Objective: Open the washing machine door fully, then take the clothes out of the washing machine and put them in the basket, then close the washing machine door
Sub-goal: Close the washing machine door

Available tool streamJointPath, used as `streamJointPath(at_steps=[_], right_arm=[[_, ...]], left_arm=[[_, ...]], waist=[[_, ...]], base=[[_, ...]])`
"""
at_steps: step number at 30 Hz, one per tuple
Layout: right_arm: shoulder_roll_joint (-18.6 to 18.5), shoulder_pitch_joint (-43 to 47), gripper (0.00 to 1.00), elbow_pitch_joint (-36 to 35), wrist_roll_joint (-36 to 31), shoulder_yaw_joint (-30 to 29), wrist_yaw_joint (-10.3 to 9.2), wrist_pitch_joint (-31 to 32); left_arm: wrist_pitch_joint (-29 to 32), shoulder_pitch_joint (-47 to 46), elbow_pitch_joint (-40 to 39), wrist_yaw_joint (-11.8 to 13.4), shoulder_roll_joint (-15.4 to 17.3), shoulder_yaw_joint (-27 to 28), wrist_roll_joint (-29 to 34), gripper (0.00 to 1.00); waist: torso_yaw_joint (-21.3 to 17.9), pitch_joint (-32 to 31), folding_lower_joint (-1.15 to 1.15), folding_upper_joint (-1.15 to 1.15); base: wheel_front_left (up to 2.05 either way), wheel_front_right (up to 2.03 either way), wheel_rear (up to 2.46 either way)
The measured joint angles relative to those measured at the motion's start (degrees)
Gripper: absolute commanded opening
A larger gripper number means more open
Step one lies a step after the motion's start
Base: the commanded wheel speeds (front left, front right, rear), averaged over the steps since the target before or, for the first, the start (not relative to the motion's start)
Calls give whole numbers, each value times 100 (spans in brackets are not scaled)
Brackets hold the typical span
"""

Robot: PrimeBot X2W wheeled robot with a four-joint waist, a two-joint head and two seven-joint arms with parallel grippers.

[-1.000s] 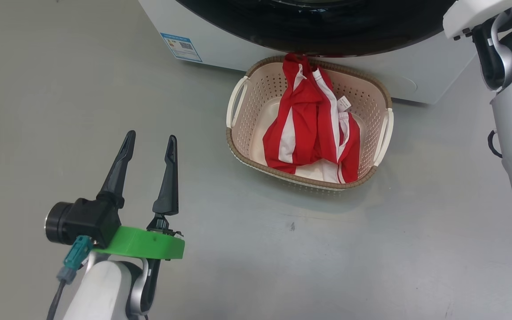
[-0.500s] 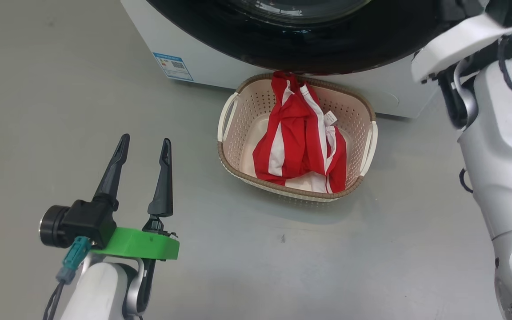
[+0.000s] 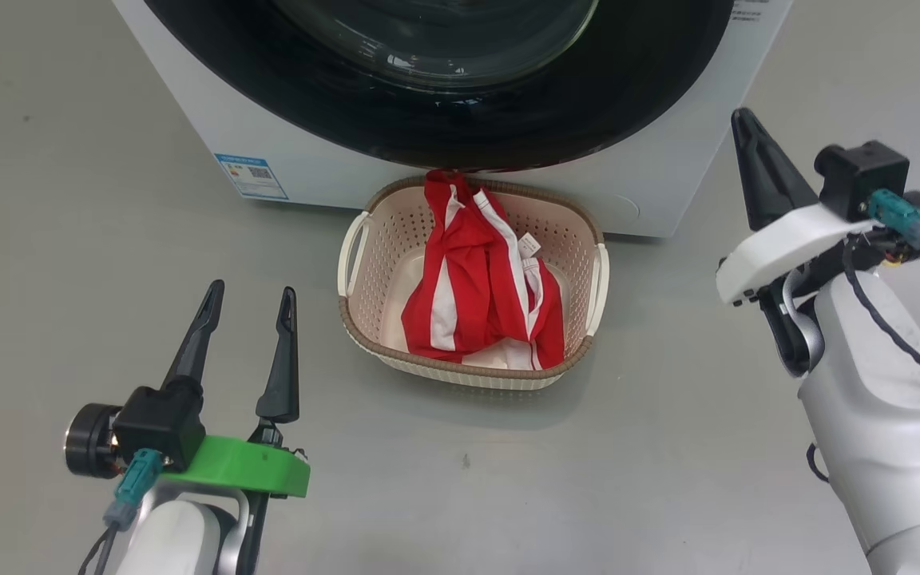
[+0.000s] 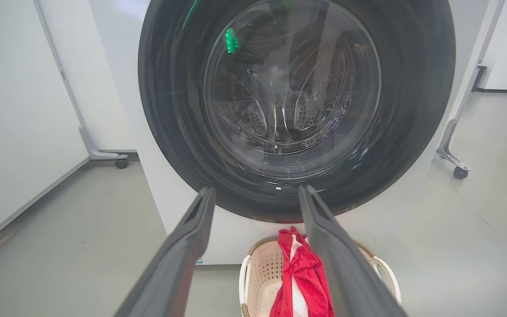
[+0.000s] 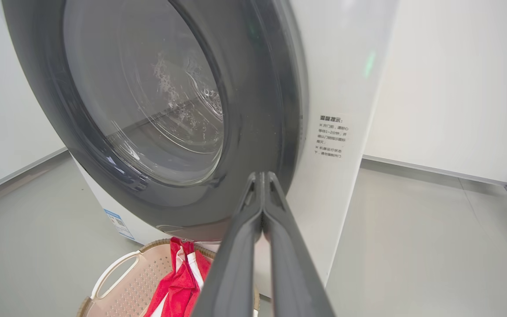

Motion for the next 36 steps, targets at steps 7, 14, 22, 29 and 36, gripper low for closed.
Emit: streamJointPath(at_steps=[7, 14, 22, 29, 36], right_arm=[[116, 696, 96, -536, 122, -281, -159, -1], [232, 1279, 100, -981, 158, -410, -269, -1], [271, 2129, 100, -1368, 131, -435, -397, -1], [304, 2800, 100, -1634, 99, -488, -556, -1], [364, 3330, 100, -1900, 88, -454, -605, -1]], left_arm=[[0, 185, 152, -27, 7, -34, 16, 100], [0, 346, 219, -79, 9, -78, 12, 100], [0, 468, 352, -79, 12, -85, 9, 100], [1, 660, 399, -79, 58, -84, -5, 100], [12, 792, 426, -71, 87, -84, -5, 100]], waist=[[-192, -289, 0, 0], [-329, -509, 0, 0], [-471, -792, 0, 0], [-584, -1042, 0, 0], [-712, -1227, 0, 0]], base=[[0, 0, 0], [0, 0, 0], [0, 0, 0], [0, 0, 0], [0, 0, 0]])
